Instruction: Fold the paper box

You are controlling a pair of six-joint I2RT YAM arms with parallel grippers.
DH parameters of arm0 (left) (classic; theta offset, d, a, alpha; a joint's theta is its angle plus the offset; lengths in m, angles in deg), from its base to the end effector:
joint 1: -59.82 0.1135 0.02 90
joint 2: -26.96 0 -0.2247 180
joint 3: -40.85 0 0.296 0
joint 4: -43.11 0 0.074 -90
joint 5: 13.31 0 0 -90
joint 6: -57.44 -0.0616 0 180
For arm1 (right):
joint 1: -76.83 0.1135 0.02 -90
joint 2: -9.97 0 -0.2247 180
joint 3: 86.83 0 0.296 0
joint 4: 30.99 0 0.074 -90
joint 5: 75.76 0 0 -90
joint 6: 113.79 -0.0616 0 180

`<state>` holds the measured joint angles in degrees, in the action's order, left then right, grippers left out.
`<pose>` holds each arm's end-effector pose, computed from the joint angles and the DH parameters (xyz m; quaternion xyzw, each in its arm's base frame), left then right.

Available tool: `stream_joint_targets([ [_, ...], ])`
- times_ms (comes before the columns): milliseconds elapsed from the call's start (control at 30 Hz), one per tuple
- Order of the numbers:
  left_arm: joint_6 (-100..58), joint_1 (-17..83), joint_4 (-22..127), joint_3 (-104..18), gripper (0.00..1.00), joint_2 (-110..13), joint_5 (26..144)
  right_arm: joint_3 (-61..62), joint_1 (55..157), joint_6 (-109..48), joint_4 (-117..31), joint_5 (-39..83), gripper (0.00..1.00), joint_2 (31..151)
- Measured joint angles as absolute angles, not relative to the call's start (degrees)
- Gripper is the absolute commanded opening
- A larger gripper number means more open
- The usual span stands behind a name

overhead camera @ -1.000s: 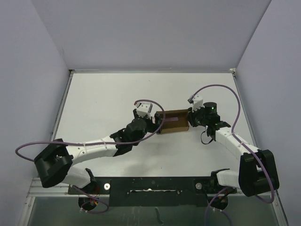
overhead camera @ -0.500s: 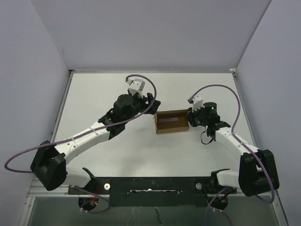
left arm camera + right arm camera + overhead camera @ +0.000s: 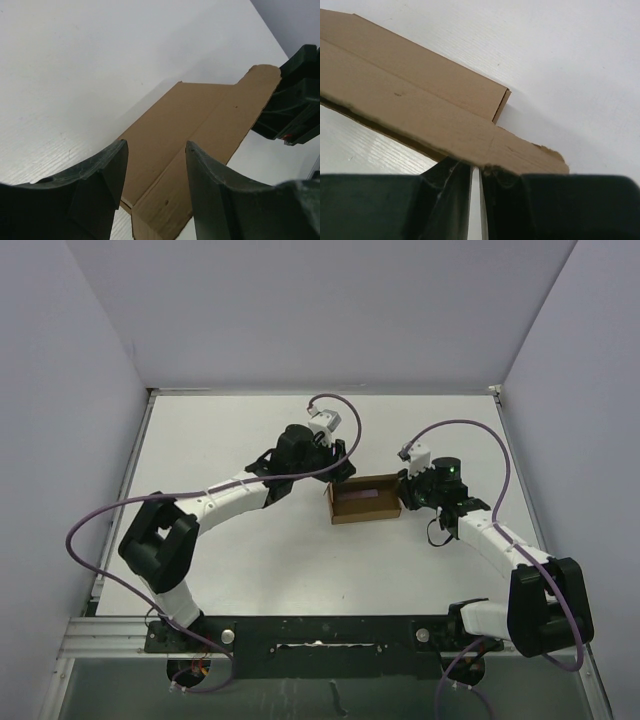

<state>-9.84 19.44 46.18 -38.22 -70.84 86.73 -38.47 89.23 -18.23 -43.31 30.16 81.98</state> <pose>0.3403 -0.3035 0.1911 0.1751 0.8076 -0.3540 0.4380 0.3183 0.0873 0.1302 -0.1998 0.8617 0.1500 0.4417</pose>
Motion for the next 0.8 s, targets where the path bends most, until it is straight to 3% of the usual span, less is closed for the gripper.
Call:
stream_joint_targets([
  [533, -9.2, 19.5, 46.7, -38.2, 0.46, -74.4, 91.5, -38.4, 86.1, -15.3, -49.1, 36.2, 0.26, 81.0],
  [800, -9.3, 19.6, 46.7, -38.2, 0.46, -74.4, 91.8, -33.7, 79.8, -5.4, -59.7, 47.0, 0.31, 76.3],
])
